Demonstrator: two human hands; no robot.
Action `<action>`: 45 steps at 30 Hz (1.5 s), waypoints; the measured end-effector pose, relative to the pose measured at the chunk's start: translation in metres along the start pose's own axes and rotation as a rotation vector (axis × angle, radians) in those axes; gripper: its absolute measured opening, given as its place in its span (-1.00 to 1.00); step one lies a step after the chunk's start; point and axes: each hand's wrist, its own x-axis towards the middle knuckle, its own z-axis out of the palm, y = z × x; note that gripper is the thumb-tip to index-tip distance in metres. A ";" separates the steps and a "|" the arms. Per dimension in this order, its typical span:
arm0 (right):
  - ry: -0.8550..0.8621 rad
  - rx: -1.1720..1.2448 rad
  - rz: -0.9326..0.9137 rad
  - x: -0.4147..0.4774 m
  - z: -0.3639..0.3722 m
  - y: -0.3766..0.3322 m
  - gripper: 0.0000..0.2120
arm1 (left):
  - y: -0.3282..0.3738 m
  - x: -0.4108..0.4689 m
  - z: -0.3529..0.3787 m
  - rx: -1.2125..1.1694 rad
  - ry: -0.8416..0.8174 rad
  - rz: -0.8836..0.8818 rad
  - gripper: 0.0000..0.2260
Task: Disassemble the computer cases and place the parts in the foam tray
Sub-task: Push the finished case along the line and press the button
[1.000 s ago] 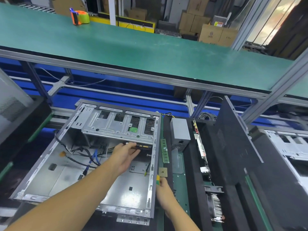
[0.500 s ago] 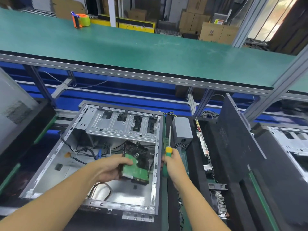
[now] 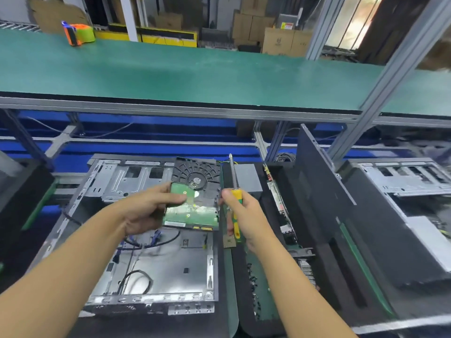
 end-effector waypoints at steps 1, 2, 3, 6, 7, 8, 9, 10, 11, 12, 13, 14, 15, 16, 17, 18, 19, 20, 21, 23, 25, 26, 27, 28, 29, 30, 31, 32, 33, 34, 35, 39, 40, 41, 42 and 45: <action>0.027 -0.020 -0.001 -0.002 -0.007 -0.004 -0.67 | 0.004 0.009 0.018 -0.016 0.002 0.008 -0.55; 0.069 -0.056 0.002 -0.004 -0.016 -0.006 -0.66 | 0.007 0.018 0.035 -0.021 0.008 0.011 -0.59; 0.116 -0.105 0.001 -0.005 -0.027 -0.007 -0.67 | 0.009 0.028 0.052 -0.010 0.016 0.017 -0.62; 0.190 -0.347 0.020 -0.015 -0.067 -0.009 -0.71 | 0.005 0.053 0.100 0.068 0.040 0.009 -0.52; 0.194 -0.425 0.053 -0.019 -0.078 -0.010 -0.67 | -0.001 0.061 0.113 0.077 0.048 -0.007 -0.49; 0.203 -0.486 0.097 -0.024 -0.087 -0.010 -0.61 | -0.006 0.067 0.126 0.079 0.041 -0.023 -0.54; 0.220 -0.549 0.143 -0.029 -0.095 -0.009 -0.54 | -0.011 0.072 0.138 0.078 0.030 -0.040 -0.64; 0.237 -0.619 0.193 -0.033 -0.102 -0.008 -0.46 | -0.016 0.076 0.151 0.071 0.021 -0.062 -0.69; 0.250 -0.671 0.249 -0.038 -0.108 -0.005 -0.40 | -0.022 0.079 0.161 0.074 0.020 -0.082 -0.69; 0.254 -0.690 0.300 -0.042 -0.113 -0.001 -0.38 | -0.028 0.082 0.171 0.091 0.025 -0.094 -0.67; 0.252 -0.681 0.337 -0.047 -0.117 0.003 -0.38 | -0.033 0.084 0.179 0.108 0.031 -0.108 -0.59; 0.246 -0.642 0.364 -0.051 -0.120 0.007 -0.37 | -0.039 0.087 0.185 0.117 0.038 -0.124 -0.50; 0.241 -0.571 0.390 -0.055 -0.122 0.011 -0.35 | -0.045 0.089 0.192 0.118 0.041 -0.144 -0.41; 0.237 -0.499 0.419 -0.058 -0.123 0.015 -0.32 | -0.051 0.091 0.197 0.118 0.039 -0.164 -0.36; 0.234 -0.448 0.444 -0.061 -0.124 0.020 -0.26 | -0.056 0.092 0.203 0.112 0.036 -0.184 -0.35; 0.229 -0.422 0.462 -0.064 -0.125 0.025 -0.14 | -0.061 0.093 0.208 0.095 0.036 -0.212 -0.40; 0.214 -0.407 0.476 -0.067 -0.126 0.030 -0.03 | -0.064 0.093 0.211 0.066 0.021 -0.250 -0.51; 0.180 -0.407 0.488 -0.069 -0.127 0.034 0.05 | -0.067 0.092 0.215 0.047 0.000 -0.289 -0.65; 0.132 -0.427 0.503 -0.071 -0.128 0.038 0.11 | -0.068 0.091 0.217 0.047 -0.019 -0.330 -0.79; 0.052 -0.511 0.535 -0.073 -0.129 0.046 0.17 | -0.071 0.089 0.221 0.060 -0.030 -0.378 -0.92; 0.053 -0.551 0.545 -0.073 -0.130 0.059 0.16 | -0.077 0.089 0.224 0.029 -0.060 -0.401 -0.87; 0.074 -0.535 0.543 -0.072 -0.130 0.066 0.14 | -0.078 0.089 0.225 0.007 -0.098 -0.412 -0.85; 0.094 -0.511 0.545 -0.072 -0.131 0.073 0.11 | -0.079 0.088 0.226 0.000 -0.136 -0.418 -0.83; 0.107 -0.491 0.549 -0.072 -0.132 0.079 0.09 | -0.082 0.089 0.225 0.031 -0.157 -0.412 -0.83; 0.112 -0.480 0.552 -0.072 -0.134 0.084 0.08 | -0.084 0.092 0.223 0.105 -0.161 -0.407 -0.85; 0.116 -0.483 0.555 -0.073 -0.135 0.089 0.07 | -0.086 0.096 0.221 0.239 -0.153 -0.399 -0.88; 0.125 -0.513 0.561 -0.074 -0.137 0.093 0.06 | -0.088 0.101 0.217 0.452 -0.167 -0.371 -0.91; 0.138 -0.579 0.574 -0.076 -0.140 0.099 0.05 | -0.091 0.107 0.212 0.729 -0.196 -0.331 -0.90; 0.149 -0.680 0.598 -0.077 -0.144 0.106 0.06 | -0.094 0.113 0.206 1.001 -0.221 -0.275 -0.85; 0.158 -0.798 0.635 -0.078 -0.148 0.114 0.08 | -0.096 0.115 0.200 1.211 -0.220 -0.217 -0.80; 0.171 -0.906 0.680 -0.080 -0.153 0.122 0.09 | -0.101 0.119 0.192 1.341 -0.210 -0.193 -0.76; 0.280 -1.155 0.782 -0.092 -0.170 0.149 0.04 | -0.123 0.126 0.167 1.445 -0.200 -0.231 -0.65; 0.315 -1.186 0.784 -0.095 -0.173 0.154 0.03 | -0.128 0.127 0.164 1.442 -0.212 -0.263 -0.64; 0.351 -1.203 0.780 -0.098 -0.176 0.157 0.02 | -0.130 0.127 0.163 1.444 -0.236 -0.286 -0.63; 0.380 -1.208 0.772 -0.101 -0.179 0.160 0.02 | -0.131 0.128 0.163 1.452 -0.267 -0.297 -0.63; 0.402 -1.193 0.769 -0.106 -0.185 0.165 0.03 | -0.130 0.128 0.167 1.477 -0.323 -0.270 -0.63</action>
